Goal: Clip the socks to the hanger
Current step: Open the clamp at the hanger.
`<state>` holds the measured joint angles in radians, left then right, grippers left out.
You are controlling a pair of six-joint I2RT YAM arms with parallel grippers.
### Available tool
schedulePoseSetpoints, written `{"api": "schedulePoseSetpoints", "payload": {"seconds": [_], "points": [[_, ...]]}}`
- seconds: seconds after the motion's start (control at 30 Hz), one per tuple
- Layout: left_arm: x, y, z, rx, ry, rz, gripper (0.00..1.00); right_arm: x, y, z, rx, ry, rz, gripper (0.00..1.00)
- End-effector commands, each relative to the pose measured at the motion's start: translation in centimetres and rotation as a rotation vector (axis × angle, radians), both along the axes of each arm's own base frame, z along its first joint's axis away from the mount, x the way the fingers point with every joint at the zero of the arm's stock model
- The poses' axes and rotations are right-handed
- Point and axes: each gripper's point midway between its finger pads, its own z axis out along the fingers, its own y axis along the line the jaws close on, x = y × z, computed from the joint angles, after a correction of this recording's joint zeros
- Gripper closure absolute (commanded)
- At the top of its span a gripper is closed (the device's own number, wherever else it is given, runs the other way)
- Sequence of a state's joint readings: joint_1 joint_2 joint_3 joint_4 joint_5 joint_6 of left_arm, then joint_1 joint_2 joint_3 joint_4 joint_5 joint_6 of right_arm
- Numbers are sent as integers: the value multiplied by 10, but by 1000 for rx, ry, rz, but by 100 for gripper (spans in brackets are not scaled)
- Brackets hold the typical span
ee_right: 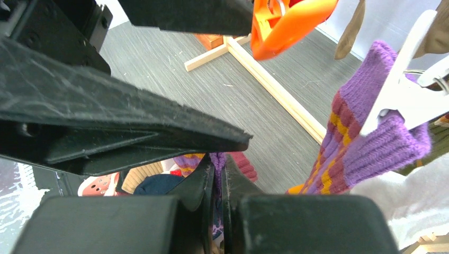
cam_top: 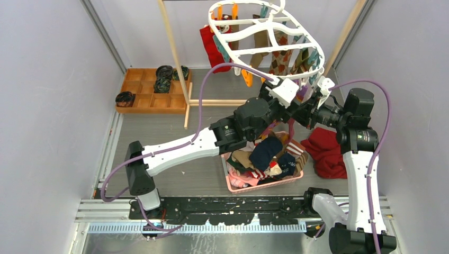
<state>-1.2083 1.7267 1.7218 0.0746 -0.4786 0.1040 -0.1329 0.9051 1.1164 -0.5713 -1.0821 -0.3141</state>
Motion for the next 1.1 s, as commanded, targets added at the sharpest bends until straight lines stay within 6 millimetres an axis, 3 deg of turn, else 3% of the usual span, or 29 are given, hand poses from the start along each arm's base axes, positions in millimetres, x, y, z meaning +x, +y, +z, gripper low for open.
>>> {"api": "schedulePoseSetpoints", "payload": {"seconds": [0.0, 0.3, 0.47, 1.07], "points": [[-9, 22, 46, -176, -45, -17, 34, 1, -1, 9, -5, -51, -2, 96], [-24, 35, 53, -260, -78, -73, 33, 1, -1, 9, -5, -50, -3, 96], [-29, 31, 56, -285, -134, -120, 33, 1, -1, 9, -6, -53, -3, 96], [-5, 2, 53, -247, -229, -68, 36, -1, -1, 9, -21, -61, -1, 96]]}}
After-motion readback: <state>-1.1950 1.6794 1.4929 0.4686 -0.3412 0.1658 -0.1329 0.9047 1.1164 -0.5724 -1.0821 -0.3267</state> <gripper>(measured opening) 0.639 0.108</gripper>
